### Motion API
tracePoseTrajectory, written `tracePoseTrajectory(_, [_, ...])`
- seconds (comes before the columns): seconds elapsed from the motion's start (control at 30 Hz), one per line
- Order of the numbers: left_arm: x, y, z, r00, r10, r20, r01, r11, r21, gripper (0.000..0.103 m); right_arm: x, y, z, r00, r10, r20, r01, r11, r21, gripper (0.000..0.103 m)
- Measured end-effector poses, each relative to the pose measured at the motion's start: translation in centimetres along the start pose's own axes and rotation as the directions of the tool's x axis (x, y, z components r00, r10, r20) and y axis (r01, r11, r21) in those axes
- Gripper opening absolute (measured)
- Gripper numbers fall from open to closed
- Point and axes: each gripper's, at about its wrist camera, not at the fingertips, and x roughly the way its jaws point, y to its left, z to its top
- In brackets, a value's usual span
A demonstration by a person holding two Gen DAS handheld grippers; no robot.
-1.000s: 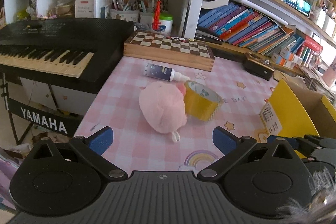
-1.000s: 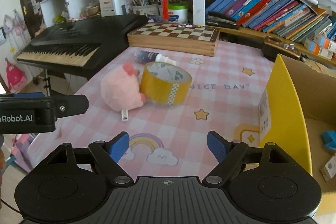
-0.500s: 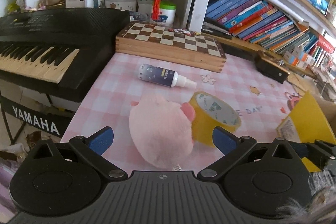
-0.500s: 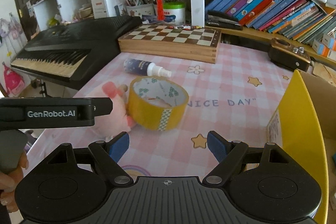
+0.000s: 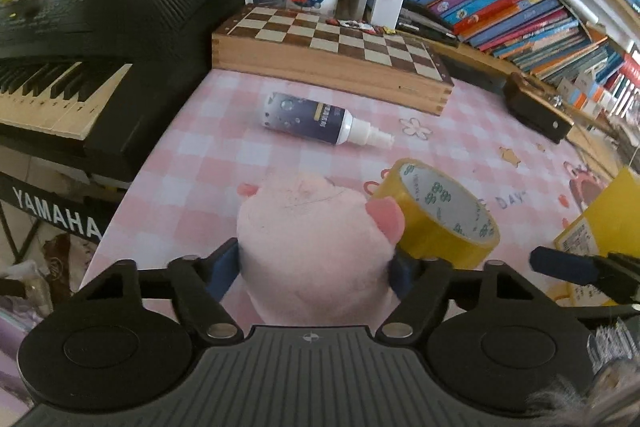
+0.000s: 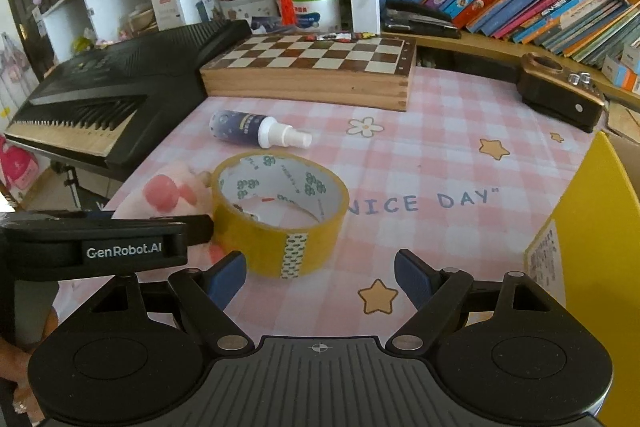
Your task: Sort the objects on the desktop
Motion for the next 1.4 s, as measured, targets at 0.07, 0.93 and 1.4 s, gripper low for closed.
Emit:
tracePoseTrajectory(0.07, [-0.4,0.3,0.0,1.0,-0.006,0.003,0.006,1.0,-0.013,0.062,0.3,0.1,0.1,1.0,0.01,-0.003,-0.01,1.0,-0.004,0.084])
tracePoseTrajectory(0.93, [-7.3,3.1,-3.1,0.999,-0.004,0.037,0.009,0.989,-0.147,0.061,5.9,0.5,3.0,0.991,0.123,-0.044,-0.117,0.985,0.125,0.093])
tracePoseTrajectory(1.4, [-10.6,2.2,-2.8,0.991,-0.053,0.125,0.07,0.988,-0.14,0.061,-1.4,1.0,3.0,0.986,0.12,0.117,-0.121,0.993,-0.003,0.093])
